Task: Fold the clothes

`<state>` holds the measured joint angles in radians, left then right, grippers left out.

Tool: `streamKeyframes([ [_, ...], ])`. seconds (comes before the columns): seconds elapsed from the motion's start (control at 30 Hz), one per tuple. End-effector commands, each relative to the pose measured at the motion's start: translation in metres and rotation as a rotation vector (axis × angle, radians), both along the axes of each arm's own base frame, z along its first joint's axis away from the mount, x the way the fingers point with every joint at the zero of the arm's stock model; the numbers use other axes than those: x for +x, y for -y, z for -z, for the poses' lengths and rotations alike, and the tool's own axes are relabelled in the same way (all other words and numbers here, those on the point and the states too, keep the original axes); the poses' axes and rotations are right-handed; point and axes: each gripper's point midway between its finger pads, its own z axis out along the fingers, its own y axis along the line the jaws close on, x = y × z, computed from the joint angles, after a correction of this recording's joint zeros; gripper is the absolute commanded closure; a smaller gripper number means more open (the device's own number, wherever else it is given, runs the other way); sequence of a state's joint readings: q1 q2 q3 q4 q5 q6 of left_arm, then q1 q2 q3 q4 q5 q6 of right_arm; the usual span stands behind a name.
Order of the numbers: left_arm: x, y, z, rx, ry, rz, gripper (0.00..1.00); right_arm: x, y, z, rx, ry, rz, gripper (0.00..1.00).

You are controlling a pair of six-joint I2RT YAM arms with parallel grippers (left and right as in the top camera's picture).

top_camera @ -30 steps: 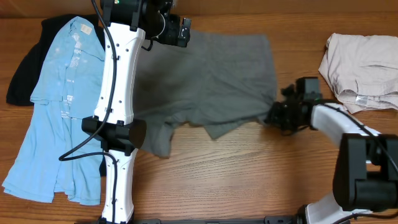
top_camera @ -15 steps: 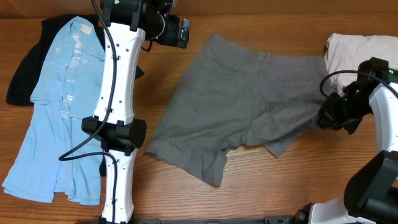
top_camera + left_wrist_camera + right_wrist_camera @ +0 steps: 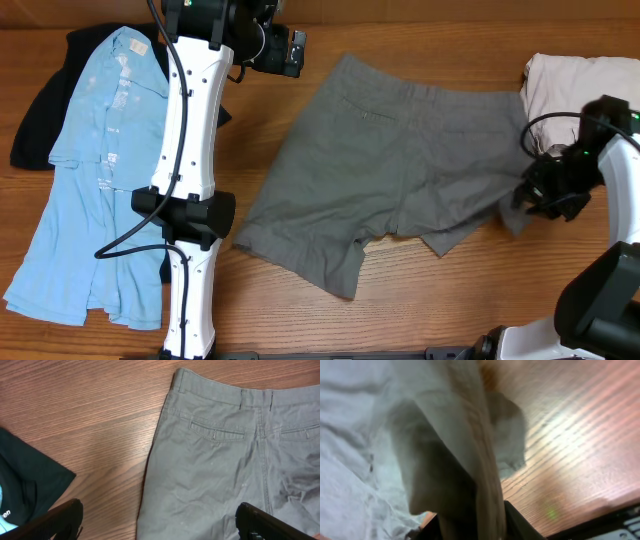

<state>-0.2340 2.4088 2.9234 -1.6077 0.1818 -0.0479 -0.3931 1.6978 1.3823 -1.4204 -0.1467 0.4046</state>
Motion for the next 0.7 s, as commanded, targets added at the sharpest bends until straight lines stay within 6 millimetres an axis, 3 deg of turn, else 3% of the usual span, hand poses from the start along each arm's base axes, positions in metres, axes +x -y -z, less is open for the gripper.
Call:
streamKeyframes([
  [0.0, 0.008, 0.003, 0.017, 0.019, -0.012, 0.023, 0.00, -0.003, 0.028, -0.012, -0.044, 0.018, 0.170, 0.72],
  [0.17, 0.031, 0.011, 0.052, 0.026, -0.018, 0.045, 0.00, -0.010, 0.046, -0.013, -0.027, 0.034, 0.208, 0.79],
  [0.27, 0.047, 0.027, 0.076, 0.029, 0.009, 0.117, 0.00, -0.004, 0.036, -0.015, 0.031, 0.099, 0.045, 0.79],
  [0.4, 0.067, 0.054, 0.118, 0.011, 0.034, 0.214, 0.00, 0.003, 0.025, -0.016, 0.056, 0.126, -0.004, 0.78],
  [0.5, 0.071, 0.077, 0.146, -0.008, 0.042, 0.308, 0.01, 0.007, 0.018, -0.016, 0.055, 0.130, -0.037, 0.75],
  [0.67, 0.073, 0.099, 0.184, 0.018, 0.048, 0.398, 0.01, 0.016, 0.003, -0.016, 0.050, 0.144, -0.098, 0.74],
])
